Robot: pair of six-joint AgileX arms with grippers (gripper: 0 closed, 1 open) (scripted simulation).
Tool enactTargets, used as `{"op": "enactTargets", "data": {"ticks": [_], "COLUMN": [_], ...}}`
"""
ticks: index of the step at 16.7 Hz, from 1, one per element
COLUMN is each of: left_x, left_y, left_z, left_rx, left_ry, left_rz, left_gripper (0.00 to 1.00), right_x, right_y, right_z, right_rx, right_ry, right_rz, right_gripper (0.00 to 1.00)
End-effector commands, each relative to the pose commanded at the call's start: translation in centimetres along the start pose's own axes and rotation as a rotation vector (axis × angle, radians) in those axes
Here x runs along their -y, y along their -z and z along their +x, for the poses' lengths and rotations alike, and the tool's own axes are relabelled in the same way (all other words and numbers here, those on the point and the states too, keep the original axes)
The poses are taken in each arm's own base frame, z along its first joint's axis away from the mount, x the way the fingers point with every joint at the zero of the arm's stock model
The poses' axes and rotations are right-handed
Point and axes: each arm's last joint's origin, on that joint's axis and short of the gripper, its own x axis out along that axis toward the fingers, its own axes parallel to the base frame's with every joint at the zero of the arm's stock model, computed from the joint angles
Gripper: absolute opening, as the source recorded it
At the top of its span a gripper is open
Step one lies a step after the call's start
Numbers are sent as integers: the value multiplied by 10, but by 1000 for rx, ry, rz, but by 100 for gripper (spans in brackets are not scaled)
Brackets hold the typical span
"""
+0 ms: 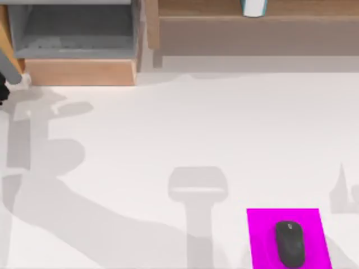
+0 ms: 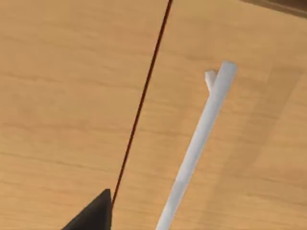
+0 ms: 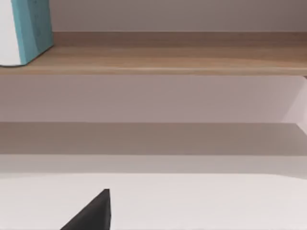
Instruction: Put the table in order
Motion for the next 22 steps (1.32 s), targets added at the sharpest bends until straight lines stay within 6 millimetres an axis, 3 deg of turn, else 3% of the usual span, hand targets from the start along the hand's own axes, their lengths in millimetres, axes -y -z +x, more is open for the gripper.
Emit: {"op": "enactTargets", "data": {"ticks": [6,10,16,22], "left_x": [44,63,82,66], "left_y": [-119,-186,-264,-322], "left_z": [-14,-32,-61,-69], "left_rx": [67,114,158,154], "left_ry": [92,126,150,74], "left_rz": [-242,-385,-622,-844], "left_gripper": [100,100,100,100], "right_x": [0,0,0,0], "right_y": [0,0,0,0], "right_z": [0,0,0,0], "right_rx": [0,0,0,0], "right_ry": [0,0,0,0], "right_rz": [0,0,0,0], "right_gripper": [100,100,100,100]}}
